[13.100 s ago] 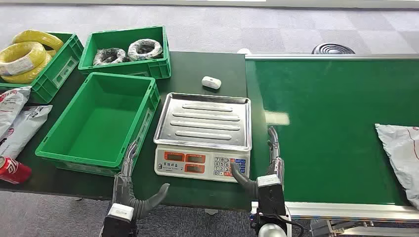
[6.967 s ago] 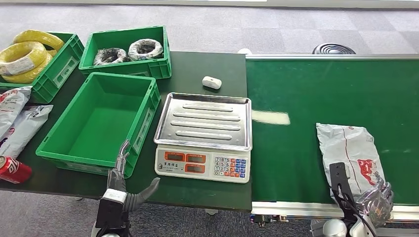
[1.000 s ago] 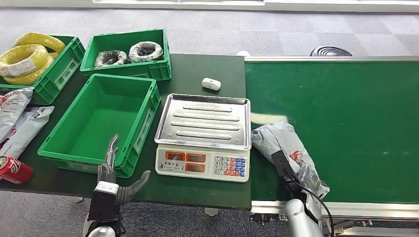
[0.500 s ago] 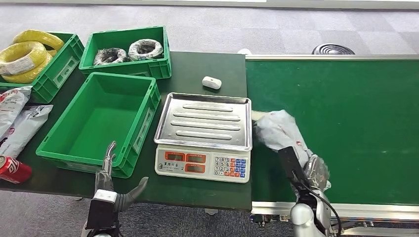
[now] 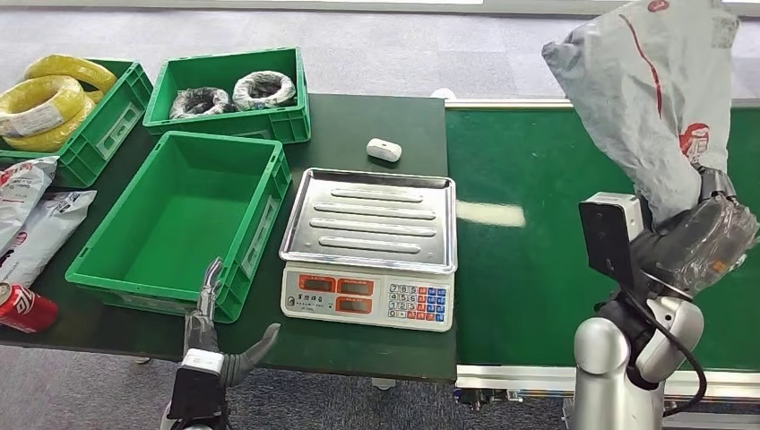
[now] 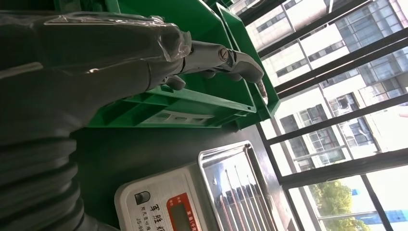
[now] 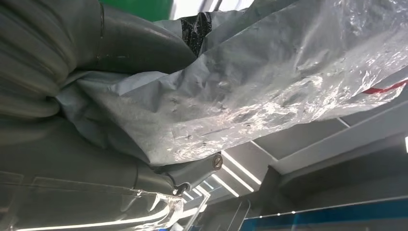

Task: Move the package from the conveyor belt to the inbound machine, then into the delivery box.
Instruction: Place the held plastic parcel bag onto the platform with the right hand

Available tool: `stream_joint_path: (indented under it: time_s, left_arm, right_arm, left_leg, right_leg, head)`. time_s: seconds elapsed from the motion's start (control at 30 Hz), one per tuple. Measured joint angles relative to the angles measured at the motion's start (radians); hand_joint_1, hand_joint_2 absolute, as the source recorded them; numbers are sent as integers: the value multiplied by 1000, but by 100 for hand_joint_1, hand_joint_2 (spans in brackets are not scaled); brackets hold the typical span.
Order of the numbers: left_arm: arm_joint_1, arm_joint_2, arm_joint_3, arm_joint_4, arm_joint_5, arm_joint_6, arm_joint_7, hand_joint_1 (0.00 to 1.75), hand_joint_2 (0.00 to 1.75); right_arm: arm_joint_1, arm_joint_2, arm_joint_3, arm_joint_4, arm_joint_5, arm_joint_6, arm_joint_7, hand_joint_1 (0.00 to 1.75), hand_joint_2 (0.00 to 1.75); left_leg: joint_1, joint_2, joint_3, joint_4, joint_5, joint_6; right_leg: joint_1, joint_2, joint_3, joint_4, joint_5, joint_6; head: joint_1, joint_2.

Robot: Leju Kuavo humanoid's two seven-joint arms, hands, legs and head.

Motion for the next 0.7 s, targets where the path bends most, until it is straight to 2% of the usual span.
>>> stream_joint_path:
  time_s: [0.1,0.2,0.33,0.47,0.7]
  left_arm:
    - [-1,1,-5,4,13,7,-6,0,175]
    - [-11,2,-7,6,24,6,-7,0,175]
    - [-38,2,-10,18,26,2,-7,0,175]
    - [-54,2,-11,30,32,1,-7,0,175]
    - [-56,3,-10,33,36,6,1,0,175]
  right_arm:
    - [-54,-12,31,25,-70,51,-29,170,175]
    - [-123,-19,78,100,-150,136,-115,171,175]
    - [-218,-9,179,239,-149,201,-210,171,175]
    - [-274,28,314,344,-125,206,-228,171,175]
    - [-281,61,493,410,-168,203,-214,168,175]
  left_leg:
    - [0,0,0,0,0,0]
    - [0,0,-1,0,0,0]
    - [0,0,-1,0,1,0]
    - [1,0,-1,0,2,0]
    - [1,-1,-3,0,1,0]
  right_leg:
    - [0,0,0,0,0,0]
    - [0,0,0,0,0,0]
    - [1,0,0,1,0,0]
    - [1,0,-1,1,0,0]
    - [1,-1,-2,1,0,0]
  head:
    - [0,0]
    - [0,0]
    - [0,0]
    - [0,0]
    - [0,0]
